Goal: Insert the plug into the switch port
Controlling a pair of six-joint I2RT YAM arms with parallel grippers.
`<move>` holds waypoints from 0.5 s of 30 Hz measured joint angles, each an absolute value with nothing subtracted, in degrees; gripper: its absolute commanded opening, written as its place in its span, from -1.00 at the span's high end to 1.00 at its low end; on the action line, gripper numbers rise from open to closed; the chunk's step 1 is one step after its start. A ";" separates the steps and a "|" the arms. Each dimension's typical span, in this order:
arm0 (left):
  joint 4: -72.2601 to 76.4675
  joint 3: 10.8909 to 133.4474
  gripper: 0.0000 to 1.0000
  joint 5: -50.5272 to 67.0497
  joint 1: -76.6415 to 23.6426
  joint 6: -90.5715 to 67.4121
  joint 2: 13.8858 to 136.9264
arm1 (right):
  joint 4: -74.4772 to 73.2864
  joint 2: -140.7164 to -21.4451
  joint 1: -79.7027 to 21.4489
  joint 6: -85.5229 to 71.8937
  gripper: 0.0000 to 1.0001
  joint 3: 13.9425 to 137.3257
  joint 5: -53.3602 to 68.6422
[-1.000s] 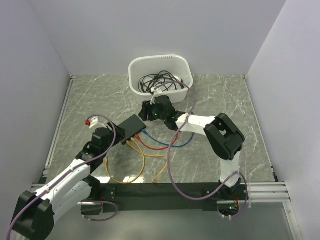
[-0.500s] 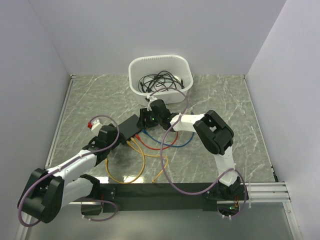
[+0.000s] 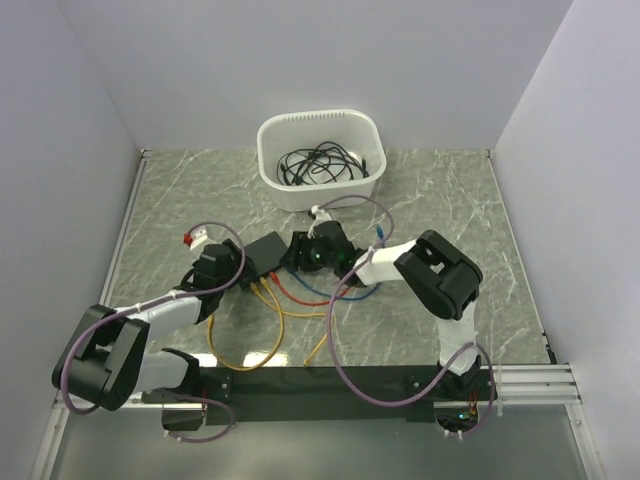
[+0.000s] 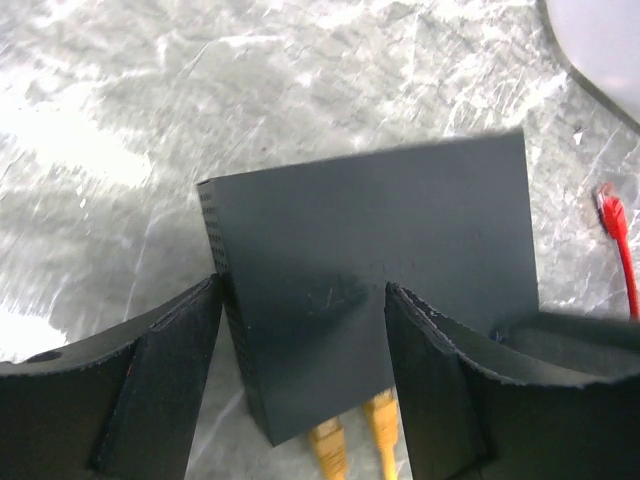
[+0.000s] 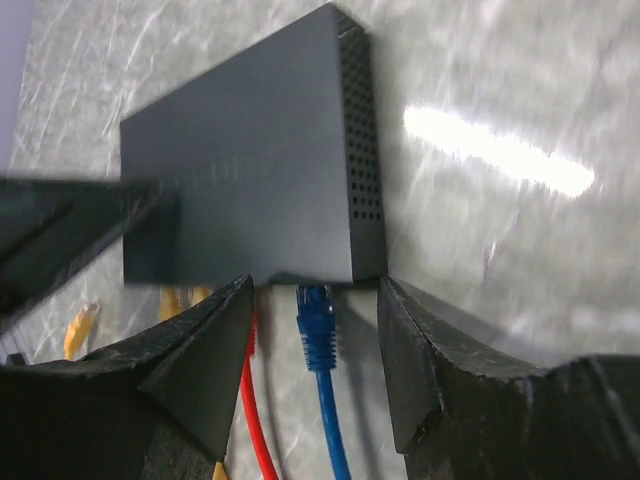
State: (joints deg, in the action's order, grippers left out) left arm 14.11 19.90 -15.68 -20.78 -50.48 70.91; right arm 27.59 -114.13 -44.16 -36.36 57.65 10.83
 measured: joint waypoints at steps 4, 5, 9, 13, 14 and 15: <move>18.92 19.66 -0.37 -14.57 -20.18 -48.71 73.45 | 30.79 -111.02 -45.93 -38.89 -0.19 52.05 8.16; 20.56 19.27 -0.36 -14.22 -20.12 -48.36 74.02 | 31.16 -110.02 -46.54 -39.57 -0.19 50.65 7.35; 24.36 18.35 -0.35 -13.34 -19.94 -46.92 75.16 | 31.53 -107.31 -49.21 -40.97 -0.19 47.11 5.32; 26.44 18.00 -0.34 -12.84 -19.68 -45.69 75.75 | 30.33 -105.89 -51.51 -41.30 -0.19 46.11 4.12; 26.68 17.98 -0.34 -12.71 -19.64 -45.58 75.77 | 29.89 -105.73 -51.79 -41.28 -0.19 46.11 3.86; 26.72 17.96 -0.34 -12.56 -19.62 -45.47 75.77 | 29.50 -105.62 -51.92 -41.21 -0.19 46.13 3.55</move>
